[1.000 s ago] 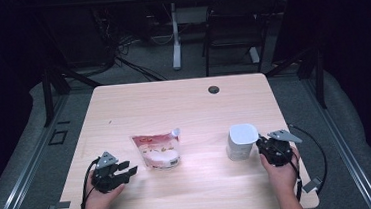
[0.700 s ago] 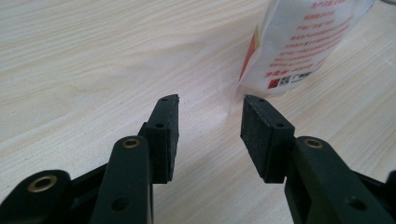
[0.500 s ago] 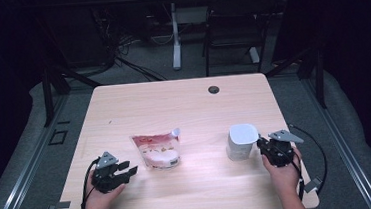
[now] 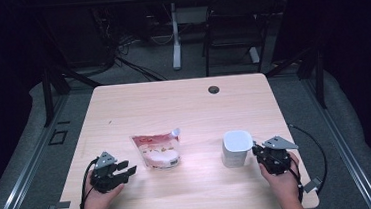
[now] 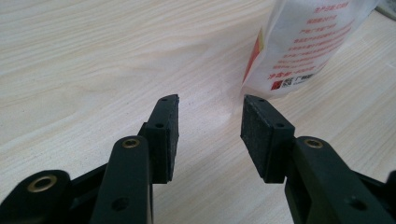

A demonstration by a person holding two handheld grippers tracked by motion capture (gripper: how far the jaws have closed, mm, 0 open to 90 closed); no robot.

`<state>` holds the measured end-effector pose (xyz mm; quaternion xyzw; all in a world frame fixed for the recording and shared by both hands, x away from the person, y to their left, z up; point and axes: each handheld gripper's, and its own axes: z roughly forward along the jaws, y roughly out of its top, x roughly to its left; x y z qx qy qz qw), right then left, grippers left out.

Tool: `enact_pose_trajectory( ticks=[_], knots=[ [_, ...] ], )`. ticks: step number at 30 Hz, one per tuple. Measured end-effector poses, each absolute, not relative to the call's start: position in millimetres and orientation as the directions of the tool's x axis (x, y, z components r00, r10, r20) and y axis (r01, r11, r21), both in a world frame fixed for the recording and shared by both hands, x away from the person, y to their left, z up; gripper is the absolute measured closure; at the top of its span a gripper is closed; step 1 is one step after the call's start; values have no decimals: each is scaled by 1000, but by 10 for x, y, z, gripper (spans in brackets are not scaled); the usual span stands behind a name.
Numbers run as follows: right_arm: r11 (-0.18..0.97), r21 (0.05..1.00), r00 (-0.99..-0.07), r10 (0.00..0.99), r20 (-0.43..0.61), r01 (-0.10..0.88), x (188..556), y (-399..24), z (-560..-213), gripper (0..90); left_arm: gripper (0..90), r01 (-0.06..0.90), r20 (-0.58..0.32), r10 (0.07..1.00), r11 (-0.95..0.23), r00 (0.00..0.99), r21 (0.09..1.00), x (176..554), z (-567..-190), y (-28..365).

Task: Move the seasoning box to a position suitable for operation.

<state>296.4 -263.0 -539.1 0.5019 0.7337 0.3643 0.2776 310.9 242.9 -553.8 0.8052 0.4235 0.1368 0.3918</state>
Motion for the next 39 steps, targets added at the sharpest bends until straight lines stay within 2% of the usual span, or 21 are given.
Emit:
enact_pose_trajectory(
  ticks=[15, 22, 28, 31, 37, 39],
  knots=[
    [305, 796, -468, 883, -32, 522, 2838, -2664, -5384, 833, 572, 576, -116, 792, -327, 600, 750, 3101, -5542, 2431],
    [295, 802, -478, 878, -14, 519, 2838, -2683, -5392, 824, 568, 569, -118, 776, -341, 619, 748, 3101, -5538, 2434],
    [278, 801, -489, 872, 21, 531, 2830, -2698, -5371, 713, 584, 561, -107, 772, -351, 626, 749, 3100, -5529, 2441],
    [267, 808, -475, 880, 18, 525, 2809, -2697, -5350, 696, 580, 549, -89, 780, -349, 619, 760, 3093, -5513, 2454],
    [275, 813, -484, 875, 8, 512, 2758, -2685, -5314, 644, 515, 492, -28, 779, -367, 626, 790, 3103, -5507, 2506],
    [279, 812, -482, 876, 4, 512, 2743, -2684, -5301, 639, 508, 510, -47, 787, -351, 615, 785, 3113, -5508, 2523]
  ],
)
